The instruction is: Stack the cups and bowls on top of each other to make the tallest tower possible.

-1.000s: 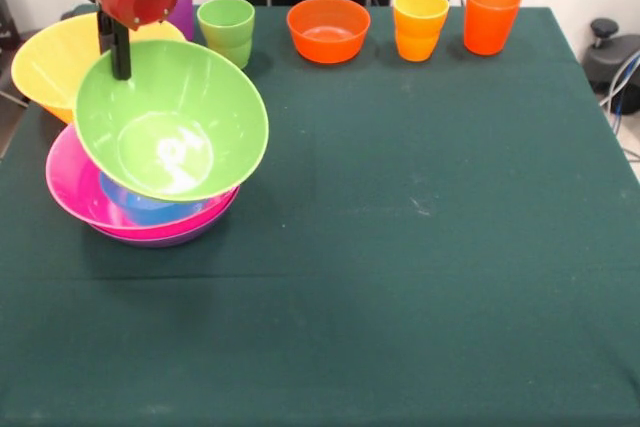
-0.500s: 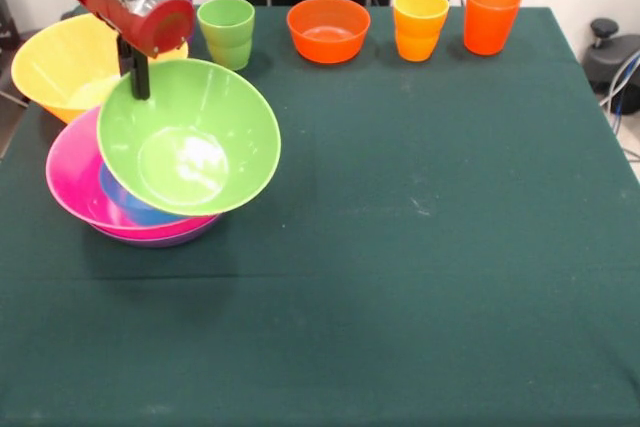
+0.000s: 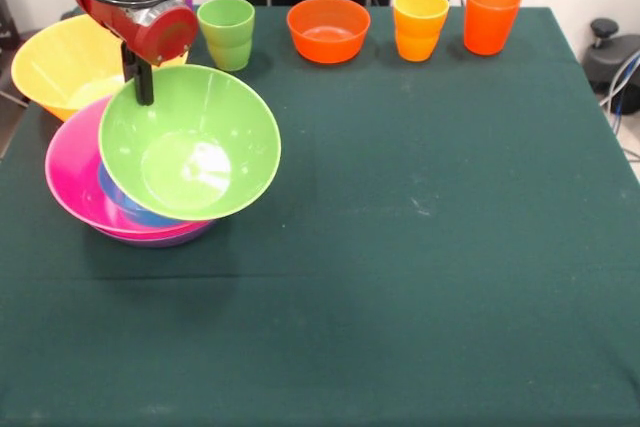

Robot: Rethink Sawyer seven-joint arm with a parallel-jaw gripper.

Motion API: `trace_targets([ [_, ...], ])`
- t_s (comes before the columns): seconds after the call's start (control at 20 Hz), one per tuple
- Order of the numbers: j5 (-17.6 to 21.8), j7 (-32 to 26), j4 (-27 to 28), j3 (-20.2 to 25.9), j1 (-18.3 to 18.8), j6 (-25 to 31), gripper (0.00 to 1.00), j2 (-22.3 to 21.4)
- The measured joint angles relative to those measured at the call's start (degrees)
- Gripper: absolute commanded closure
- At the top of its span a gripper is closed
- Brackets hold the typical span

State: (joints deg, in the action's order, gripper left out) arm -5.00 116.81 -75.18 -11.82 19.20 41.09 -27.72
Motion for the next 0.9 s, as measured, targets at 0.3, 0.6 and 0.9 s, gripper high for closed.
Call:
trace_targets([
  [0.3, -0.2, 0.0, -0.1, 0.1, 0.1, 0.0, 1.0, -0.3],
  [0.6, -0.3, 0.0, -1.4, 0.6, 0.3, 0.0, 1.0, -1.6],
  [0.9, -0.3, 0.0, -3.0, 1.0, 0.7, 0.0, 1.0, -3.7],
])
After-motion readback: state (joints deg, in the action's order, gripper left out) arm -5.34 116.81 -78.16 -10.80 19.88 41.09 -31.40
